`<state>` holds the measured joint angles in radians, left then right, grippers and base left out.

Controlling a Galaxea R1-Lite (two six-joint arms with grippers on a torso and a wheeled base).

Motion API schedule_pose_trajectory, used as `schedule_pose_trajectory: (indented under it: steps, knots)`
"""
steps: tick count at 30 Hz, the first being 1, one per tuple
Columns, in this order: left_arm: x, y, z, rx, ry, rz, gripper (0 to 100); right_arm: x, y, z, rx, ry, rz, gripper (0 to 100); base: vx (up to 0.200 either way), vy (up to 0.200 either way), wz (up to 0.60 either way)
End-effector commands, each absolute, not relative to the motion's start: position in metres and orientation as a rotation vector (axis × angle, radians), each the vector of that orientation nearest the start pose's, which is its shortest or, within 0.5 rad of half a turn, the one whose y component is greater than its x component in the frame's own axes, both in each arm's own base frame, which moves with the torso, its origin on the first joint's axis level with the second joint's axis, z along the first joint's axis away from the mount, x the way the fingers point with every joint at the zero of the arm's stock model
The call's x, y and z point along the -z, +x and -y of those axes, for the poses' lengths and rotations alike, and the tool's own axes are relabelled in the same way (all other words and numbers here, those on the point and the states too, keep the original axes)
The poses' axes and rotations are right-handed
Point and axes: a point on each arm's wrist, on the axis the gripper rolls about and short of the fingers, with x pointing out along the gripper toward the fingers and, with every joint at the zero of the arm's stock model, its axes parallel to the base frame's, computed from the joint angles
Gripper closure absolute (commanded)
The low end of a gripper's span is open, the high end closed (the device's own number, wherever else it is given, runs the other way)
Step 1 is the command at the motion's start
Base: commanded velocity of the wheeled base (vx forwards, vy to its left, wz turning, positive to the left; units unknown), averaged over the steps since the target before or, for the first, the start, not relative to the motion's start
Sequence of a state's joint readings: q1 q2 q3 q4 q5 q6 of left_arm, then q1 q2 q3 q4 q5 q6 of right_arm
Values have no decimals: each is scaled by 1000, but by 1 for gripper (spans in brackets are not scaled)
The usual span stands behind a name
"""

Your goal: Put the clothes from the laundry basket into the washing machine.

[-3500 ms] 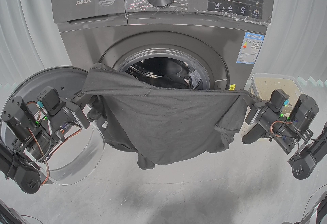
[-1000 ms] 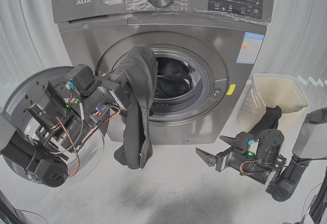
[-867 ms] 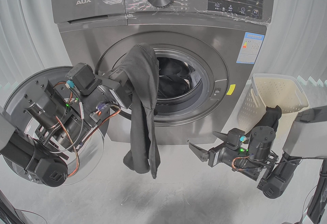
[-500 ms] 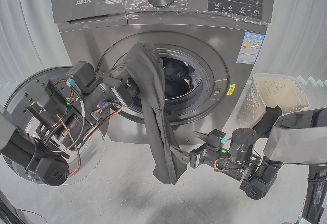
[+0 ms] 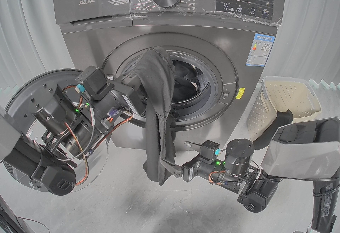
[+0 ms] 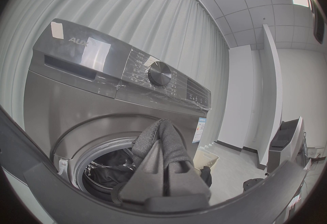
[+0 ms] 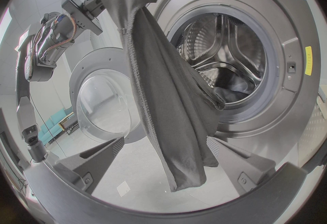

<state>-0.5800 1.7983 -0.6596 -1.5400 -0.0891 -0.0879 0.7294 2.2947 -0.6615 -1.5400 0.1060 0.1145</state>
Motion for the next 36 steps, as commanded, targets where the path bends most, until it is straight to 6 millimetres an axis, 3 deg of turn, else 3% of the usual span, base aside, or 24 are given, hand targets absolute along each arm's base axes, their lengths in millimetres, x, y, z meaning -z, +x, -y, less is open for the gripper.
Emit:
schedule_pose_trajectory:
  steps: [1, 21, 27, 28, 31, 36]
  knots:
    - [-204, 254, 169, 679, -182, 364, 100, -25, 278, -256, -829, 77, -136, 0, 0, 0, 0]
    - [-206, 260, 176, 674, -181, 371, 100, -11, 308, -295, -834, 85, -110, 0, 0, 0, 0]
    - [-207, 259, 176, 676, -182, 374, 100, 1, 327, -293, -759, 57, -114, 0, 0, 0, 0]
    - [-207, 259, 176, 676, -183, 375, 100, 2, 329, -292, -755, 54, -113, 100, 0, 0, 0]
    - [-207, 259, 174, 673, -182, 376, 100, 13, 343, -282, -713, 31, -103, 100, 0, 0, 0]
    - [-206, 258, 172, 668, -180, 376, 100, 7, 350, -275, -669, 39, -85, 100, 0, 0, 0]
